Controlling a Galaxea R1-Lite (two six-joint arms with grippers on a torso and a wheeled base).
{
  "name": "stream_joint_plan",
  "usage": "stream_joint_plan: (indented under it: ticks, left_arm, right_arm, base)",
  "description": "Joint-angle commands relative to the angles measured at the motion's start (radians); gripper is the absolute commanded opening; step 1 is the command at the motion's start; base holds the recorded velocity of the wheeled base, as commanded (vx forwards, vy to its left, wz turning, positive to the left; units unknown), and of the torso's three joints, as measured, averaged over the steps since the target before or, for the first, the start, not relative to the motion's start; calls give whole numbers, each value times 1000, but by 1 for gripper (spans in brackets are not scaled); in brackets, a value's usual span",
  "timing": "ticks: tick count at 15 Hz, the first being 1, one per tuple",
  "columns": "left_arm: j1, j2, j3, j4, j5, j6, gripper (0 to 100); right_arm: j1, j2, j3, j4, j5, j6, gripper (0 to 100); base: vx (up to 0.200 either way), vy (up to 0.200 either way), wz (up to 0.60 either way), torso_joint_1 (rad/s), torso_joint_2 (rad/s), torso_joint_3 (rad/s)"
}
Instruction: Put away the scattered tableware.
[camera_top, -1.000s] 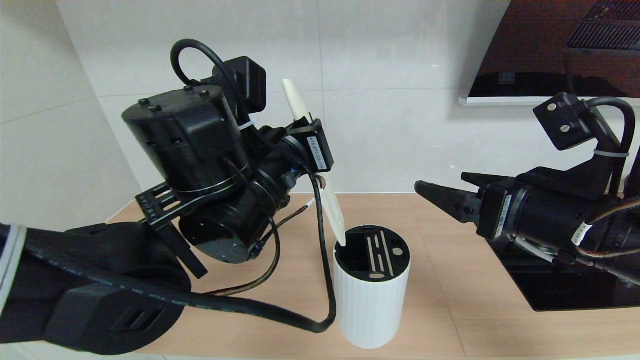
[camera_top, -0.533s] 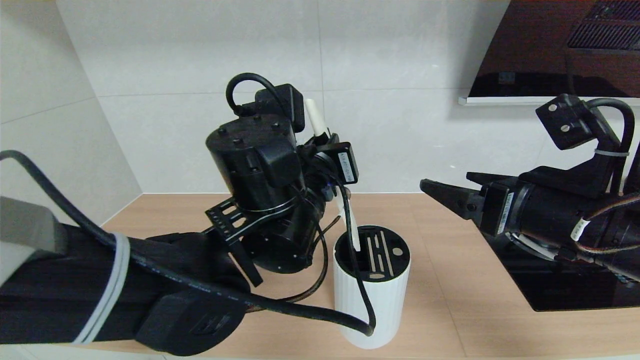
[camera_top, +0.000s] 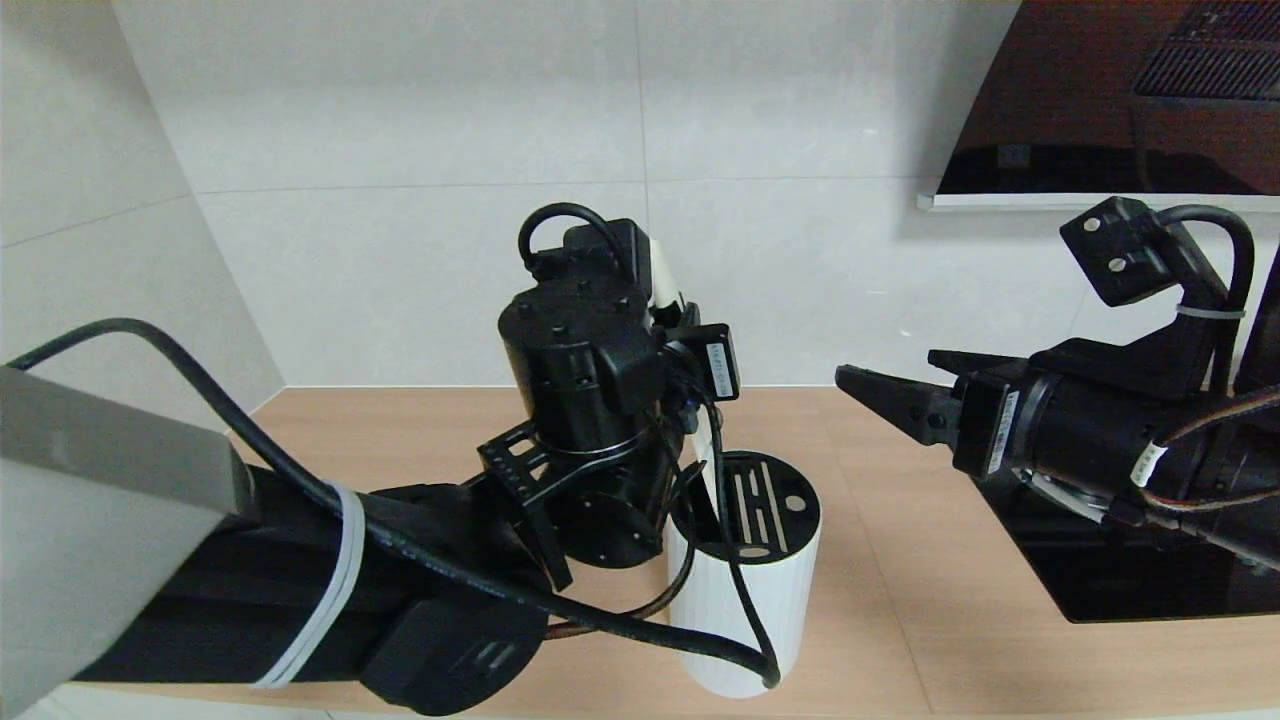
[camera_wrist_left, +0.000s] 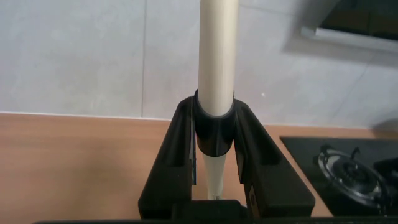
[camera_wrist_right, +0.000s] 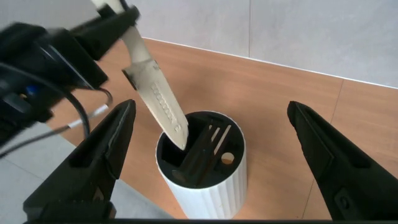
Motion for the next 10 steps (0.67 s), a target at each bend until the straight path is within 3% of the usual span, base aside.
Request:
stream_joint_plan:
  ticks: [1,10]
  left_arm:
    - [-14,29,1,-5,10,-1,0]
    - [-34,80,21,-9,13,-1,0]
  right_arm:
    - [0,7,0,-1,0,0,100]
    - [0,15,4,-1,0,0,100]
  base:
    - [0,0,0,0,0,0]
    - [0,0,0,0,0,0]
